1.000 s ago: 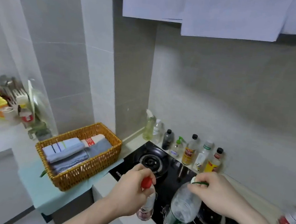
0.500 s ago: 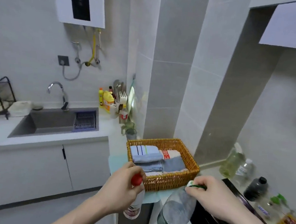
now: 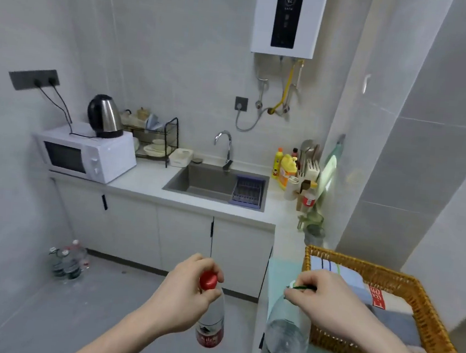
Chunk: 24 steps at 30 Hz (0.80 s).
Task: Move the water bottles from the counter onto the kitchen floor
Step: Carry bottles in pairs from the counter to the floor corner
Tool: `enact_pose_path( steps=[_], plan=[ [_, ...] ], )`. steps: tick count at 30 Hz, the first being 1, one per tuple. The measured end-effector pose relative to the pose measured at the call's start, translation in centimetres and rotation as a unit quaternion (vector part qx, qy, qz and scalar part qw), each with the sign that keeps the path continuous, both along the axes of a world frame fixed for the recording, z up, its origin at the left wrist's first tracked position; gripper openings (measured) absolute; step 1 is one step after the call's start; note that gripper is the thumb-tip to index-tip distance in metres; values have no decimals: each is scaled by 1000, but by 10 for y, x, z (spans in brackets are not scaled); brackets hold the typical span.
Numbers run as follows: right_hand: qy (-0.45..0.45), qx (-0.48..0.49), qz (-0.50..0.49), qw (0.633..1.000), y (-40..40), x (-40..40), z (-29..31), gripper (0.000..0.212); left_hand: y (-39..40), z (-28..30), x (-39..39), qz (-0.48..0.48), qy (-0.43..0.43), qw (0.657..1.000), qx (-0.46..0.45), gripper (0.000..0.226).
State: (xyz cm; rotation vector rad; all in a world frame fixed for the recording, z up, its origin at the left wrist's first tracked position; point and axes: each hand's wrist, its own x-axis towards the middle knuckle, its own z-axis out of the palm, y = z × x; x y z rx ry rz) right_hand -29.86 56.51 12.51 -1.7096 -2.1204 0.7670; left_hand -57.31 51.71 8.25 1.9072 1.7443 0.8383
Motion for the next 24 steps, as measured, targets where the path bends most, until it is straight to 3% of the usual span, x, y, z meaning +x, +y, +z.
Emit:
enact_pose_path(
  steps=[24],
  plan=[
    [7,-21,204,979,158,-408,-30,41,48,-46,-362,226,-4,973,-33,18]
  ],
)
